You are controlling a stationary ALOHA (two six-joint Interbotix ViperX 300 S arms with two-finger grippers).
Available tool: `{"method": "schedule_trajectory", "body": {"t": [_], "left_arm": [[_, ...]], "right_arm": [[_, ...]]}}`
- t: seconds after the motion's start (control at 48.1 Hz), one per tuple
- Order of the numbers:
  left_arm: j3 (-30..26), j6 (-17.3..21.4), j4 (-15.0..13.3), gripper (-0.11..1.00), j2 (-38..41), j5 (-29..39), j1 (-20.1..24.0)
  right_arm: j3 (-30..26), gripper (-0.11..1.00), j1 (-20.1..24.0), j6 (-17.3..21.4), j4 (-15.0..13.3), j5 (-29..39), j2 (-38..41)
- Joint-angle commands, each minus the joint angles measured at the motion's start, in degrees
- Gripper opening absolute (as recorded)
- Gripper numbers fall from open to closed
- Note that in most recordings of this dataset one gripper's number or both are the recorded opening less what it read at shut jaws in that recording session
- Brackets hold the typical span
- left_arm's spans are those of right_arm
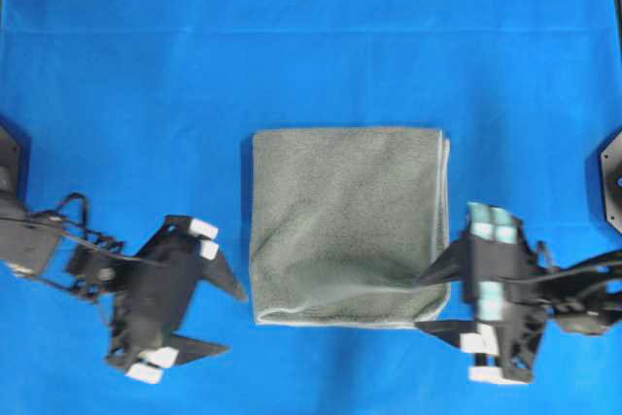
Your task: Fold a large towel.
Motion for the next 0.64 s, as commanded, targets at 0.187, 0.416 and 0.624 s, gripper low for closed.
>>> {"method": "schedule_trajectory", "body": {"t": [0.187, 0.416, 0.624], "left_arm": [[0.79, 1.41, 0.35, 0.70, -15.21, 1.49, 0.26], [5.36, 2.99, 0.26, 0.70, -28.83, 1.58, 4.48], [10.02, 3.25, 0.44, 0.70, -40.25, 4.92, 9.67]], "right_arm": [[-1.32, 0.61, 0.79, -0.44, -6.33, 12.92, -13.18], [2.11, 0.61, 0.79, -0.26, -13.10, 19.42, -25.14], [7.65, 0.60, 0.79, 0.44, -18.19, 24.52, -34.80]]}}
